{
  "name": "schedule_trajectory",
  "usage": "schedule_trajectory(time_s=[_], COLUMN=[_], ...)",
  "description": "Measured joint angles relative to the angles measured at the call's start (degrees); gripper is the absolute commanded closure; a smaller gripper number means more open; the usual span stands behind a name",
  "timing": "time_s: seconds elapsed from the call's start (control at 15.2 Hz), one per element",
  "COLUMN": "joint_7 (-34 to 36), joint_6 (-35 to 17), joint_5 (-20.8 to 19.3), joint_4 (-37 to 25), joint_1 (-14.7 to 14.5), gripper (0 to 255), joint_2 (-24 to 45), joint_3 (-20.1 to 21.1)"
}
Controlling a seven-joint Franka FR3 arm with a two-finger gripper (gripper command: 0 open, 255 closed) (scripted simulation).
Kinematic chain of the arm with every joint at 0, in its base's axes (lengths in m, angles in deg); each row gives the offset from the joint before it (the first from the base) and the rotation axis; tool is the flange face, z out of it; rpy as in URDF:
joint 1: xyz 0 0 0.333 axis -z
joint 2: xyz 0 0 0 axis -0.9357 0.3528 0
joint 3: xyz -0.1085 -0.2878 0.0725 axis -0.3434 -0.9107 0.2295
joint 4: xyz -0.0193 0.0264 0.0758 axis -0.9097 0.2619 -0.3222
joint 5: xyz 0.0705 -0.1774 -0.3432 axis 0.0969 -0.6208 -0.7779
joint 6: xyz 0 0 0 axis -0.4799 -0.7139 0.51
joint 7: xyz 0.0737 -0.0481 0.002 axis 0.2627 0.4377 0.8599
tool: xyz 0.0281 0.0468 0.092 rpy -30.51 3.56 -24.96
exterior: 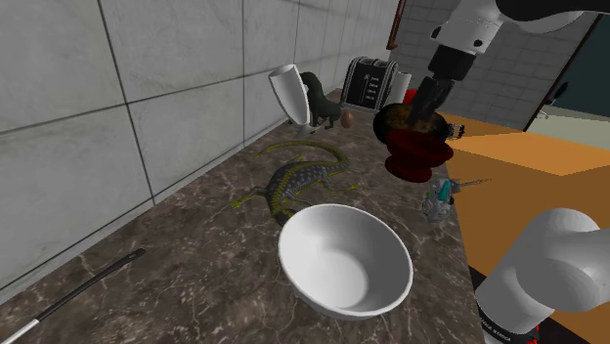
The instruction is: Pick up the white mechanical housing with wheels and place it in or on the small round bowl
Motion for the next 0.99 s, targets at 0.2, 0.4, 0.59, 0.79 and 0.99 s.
schedule_trajectory(time_s=[0.2,0.4,0.59,0.79,0.99], joint_7=[2.25,7.41,13.14,19.05,21.85], joint_6=[0.55,1.58,4.56,7.61,9.22], joint_5=[0.15,0.78,1.94,3.78,4.79], joint_4=[2.51,7.85,12.24,16.91,19.49], joint_1=[0.78,2.49,4.12,5.46,5.94], gripper=[0,0,0,0,0], joint_2=[-3.06,-9.50,-16.88,-24.61,-28.75], joint_3=[0.79,2.71,4.99,7.72,9.02])
